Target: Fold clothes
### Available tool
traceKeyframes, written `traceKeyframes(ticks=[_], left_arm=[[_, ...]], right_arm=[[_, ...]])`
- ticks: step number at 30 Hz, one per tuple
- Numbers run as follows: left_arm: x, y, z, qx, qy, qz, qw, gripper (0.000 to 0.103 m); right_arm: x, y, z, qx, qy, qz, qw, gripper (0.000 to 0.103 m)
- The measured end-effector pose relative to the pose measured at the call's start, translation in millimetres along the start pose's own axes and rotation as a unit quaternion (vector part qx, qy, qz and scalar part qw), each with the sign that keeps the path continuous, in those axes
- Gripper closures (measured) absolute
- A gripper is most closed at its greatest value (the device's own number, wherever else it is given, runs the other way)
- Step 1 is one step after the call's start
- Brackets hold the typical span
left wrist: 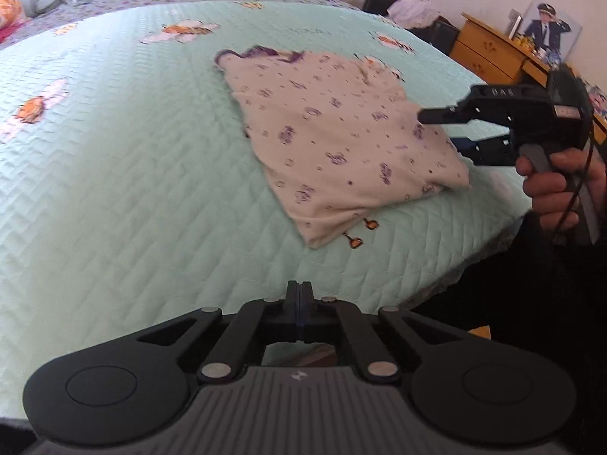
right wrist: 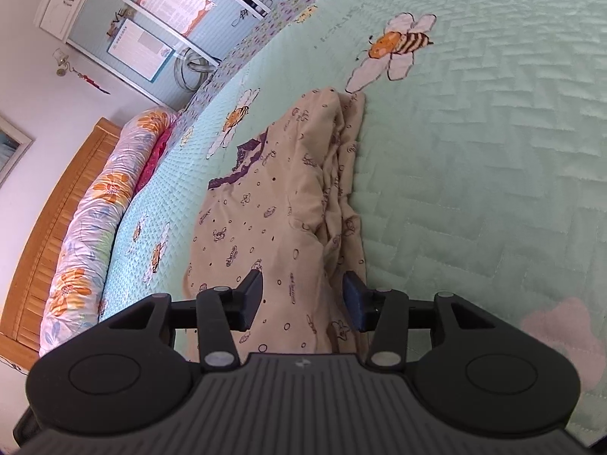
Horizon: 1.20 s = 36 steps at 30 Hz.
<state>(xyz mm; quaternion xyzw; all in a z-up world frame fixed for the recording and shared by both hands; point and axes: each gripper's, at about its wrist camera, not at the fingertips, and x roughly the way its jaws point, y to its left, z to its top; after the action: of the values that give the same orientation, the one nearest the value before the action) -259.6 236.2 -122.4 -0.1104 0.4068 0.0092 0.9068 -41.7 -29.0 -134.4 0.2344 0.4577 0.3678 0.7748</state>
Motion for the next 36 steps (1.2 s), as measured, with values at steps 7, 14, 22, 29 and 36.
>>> traceKeyframes(ticks=[7, 14, 22, 29, 36], left_arm=[[24, -18, 50, 0.022, -0.041, -0.019, 0.9987, 0.086], [45, -10, 34, -0.007, -0.001, -0.029, 0.9996, 0.087], [40, -24, 52, 0.018, -0.028, -0.042, 0.9986, 0.086], [56, -31, 92, 0.047, -0.044, -0.031, 0.9975, 0.082], [89, -12, 135, 0.027, -0.045, -0.02, 0.9984, 0.079]], right_arm=[[7, 24, -8, -0.047, 0.016, 0.012, 0.999, 0.053], [-6, 12, -17, -0.107, -0.006, -0.111, 0.988, 0.053], [-9, 16, 8, -0.096, -0.047, -0.089, 0.99, 0.053], [47, 6, 75, -0.06, -0.061, -0.084, 0.993, 0.053], [96, -7, 111, -0.059, -0.013, -0.074, 0.995, 0.102]])
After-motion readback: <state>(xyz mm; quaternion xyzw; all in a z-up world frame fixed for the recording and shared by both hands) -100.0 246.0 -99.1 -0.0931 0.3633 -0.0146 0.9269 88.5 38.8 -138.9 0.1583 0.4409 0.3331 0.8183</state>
